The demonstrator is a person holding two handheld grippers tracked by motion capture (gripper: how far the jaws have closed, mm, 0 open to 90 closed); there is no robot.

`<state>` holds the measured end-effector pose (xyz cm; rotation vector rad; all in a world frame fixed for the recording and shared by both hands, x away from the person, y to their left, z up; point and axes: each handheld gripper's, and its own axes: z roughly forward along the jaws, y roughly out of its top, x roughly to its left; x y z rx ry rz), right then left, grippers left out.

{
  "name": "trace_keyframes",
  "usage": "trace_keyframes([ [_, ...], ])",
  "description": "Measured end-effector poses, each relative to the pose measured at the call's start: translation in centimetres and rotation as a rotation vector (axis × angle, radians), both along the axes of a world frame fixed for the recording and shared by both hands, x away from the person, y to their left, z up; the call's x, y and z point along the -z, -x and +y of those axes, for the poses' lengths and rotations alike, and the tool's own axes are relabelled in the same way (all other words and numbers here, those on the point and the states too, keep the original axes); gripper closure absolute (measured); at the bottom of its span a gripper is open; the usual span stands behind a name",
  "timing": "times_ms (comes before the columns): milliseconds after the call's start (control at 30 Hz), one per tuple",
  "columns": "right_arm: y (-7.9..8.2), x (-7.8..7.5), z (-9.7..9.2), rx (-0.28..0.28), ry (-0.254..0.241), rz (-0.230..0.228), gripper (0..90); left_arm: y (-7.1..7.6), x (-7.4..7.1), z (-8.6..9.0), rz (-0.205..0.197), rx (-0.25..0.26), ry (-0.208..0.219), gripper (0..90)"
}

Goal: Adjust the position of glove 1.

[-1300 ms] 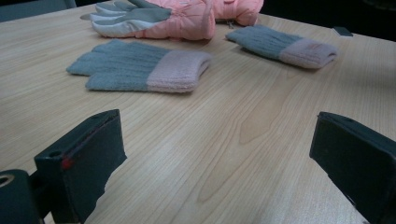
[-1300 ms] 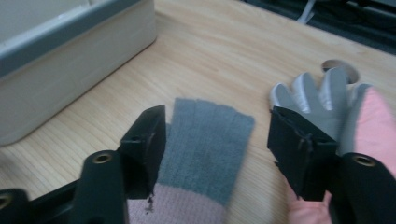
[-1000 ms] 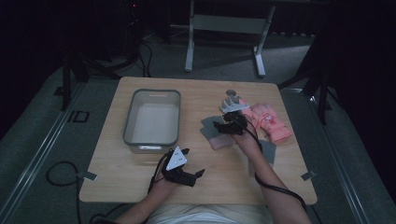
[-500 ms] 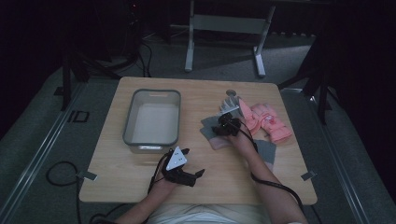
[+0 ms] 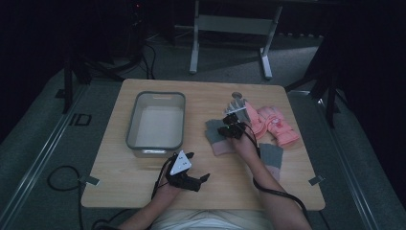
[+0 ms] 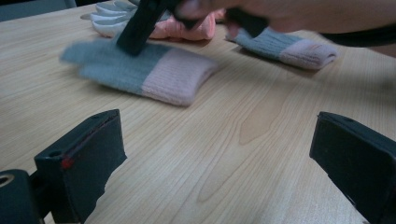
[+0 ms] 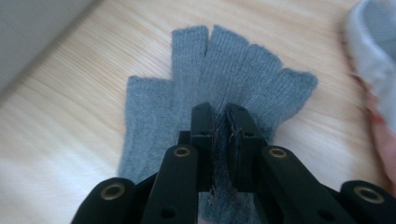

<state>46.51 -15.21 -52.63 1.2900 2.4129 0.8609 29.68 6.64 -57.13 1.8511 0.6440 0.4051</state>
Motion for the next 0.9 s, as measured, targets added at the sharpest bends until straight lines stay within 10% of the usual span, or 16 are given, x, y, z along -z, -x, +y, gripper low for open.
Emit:
trace_keyframes([
  [333,7.6,-5.8,-1.6,0.147,-0.157,-0.121,83.0,0.0,0.0,-0.1,-0.002,0.001,-0.003,2.7],
  [567,11.2,-4.1,-1.1,0.204,-0.118,-0.125,83.8,0.1,0.0,-0.1,-0.01,0.001,-0.013,2.6],
  [900,11.1,-0.3,-0.4,0.215,-0.051,-0.064,83.4,0.0,0.0,-0.1,-0.004,0.002,-0.004,2.7],
])
